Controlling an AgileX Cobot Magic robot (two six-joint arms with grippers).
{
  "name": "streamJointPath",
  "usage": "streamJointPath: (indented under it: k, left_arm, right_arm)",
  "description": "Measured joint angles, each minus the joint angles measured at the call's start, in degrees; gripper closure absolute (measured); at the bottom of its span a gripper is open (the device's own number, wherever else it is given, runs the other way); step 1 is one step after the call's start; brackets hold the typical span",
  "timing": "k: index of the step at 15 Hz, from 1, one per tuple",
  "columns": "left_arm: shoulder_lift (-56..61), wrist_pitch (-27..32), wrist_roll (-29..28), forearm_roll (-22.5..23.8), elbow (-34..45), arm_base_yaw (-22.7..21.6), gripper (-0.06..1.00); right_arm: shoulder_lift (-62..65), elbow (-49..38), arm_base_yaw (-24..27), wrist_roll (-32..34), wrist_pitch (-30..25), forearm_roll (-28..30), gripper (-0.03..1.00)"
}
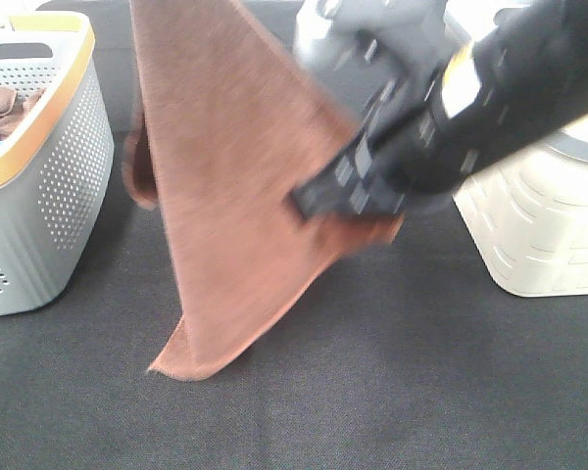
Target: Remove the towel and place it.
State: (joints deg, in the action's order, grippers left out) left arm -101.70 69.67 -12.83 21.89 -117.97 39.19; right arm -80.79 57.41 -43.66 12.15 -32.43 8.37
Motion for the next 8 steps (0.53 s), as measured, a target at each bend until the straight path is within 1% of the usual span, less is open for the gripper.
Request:
streamJointPath:
  k: [1, 2, 4, 5, 8]
  left_arm:
    - [-0.74, -0.06, -0.34, 0.0, 0.0, -2.58, 0.94]
    - [-1.38, -1.09, -0.74, -0.29, 0.0, -4.7, 0.94]
    - [-2.58, -5.9, -1.72, -1.55, 0.0, -8.08, 0.94]
    - [-3.38, -11.34, -2.12, -2.46, 0.0, -10.14, 0.94]
    - [-6.42, -22.8, -2.29, -3.04, 0.0, -12.78, 0.94]
  right_arm:
    - [-0.06, 2.64, 2.18, 0.8, -1.03, 3.04, 0.97]
    - [-0.8, 7.39, 6.19, 1.03, -1.49, 5.39, 0.97]
    - [-4.87, 16.04, 13.18, 0.63, -1.38, 6.59, 0.97]
    - [-7.56, 19.94, 15.47, -0.17, -0.92, 6.59, 0.97]
    - [-16.1, 30.77, 19.94, -2.41, 0.17, 6.59, 0.97]
